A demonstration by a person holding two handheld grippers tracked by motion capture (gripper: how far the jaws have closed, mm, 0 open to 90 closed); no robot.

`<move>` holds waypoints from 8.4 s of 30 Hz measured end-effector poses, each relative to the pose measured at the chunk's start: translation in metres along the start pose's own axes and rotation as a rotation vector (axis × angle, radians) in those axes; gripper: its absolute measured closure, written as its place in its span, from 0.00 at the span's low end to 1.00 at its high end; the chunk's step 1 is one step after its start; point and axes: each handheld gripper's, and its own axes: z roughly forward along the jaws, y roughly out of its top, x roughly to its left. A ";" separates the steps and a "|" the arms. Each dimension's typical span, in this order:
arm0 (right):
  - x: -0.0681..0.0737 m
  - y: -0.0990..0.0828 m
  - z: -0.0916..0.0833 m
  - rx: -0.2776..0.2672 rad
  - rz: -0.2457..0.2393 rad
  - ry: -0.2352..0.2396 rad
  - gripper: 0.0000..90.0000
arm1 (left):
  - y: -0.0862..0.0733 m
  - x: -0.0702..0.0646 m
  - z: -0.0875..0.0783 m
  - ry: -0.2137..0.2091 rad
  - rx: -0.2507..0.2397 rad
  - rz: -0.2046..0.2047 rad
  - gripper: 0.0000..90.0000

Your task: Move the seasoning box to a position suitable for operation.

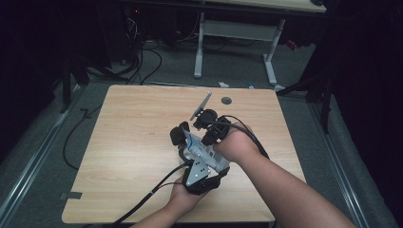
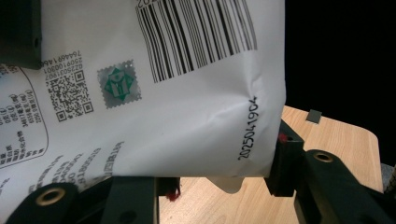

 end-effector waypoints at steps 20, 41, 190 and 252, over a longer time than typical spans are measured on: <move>0.000 0.003 0.000 -0.002 -0.001 -0.003 1.00 | 0.002 0.002 0.000 0.004 -0.010 -0.005 0.63; 0.000 0.006 0.002 -0.004 -0.010 -0.006 1.00 | 0.003 0.002 -0.001 0.008 -0.017 -0.012 0.63; -0.003 -0.031 0.019 -0.005 0.065 0.052 1.00 | -0.051 0.016 -0.010 -0.045 0.198 -0.011 0.49; -0.093 -0.099 0.045 0.056 0.286 0.014 1.00 | -0.072 0.122 -0.133 0.183 0.135 -0.107 0.51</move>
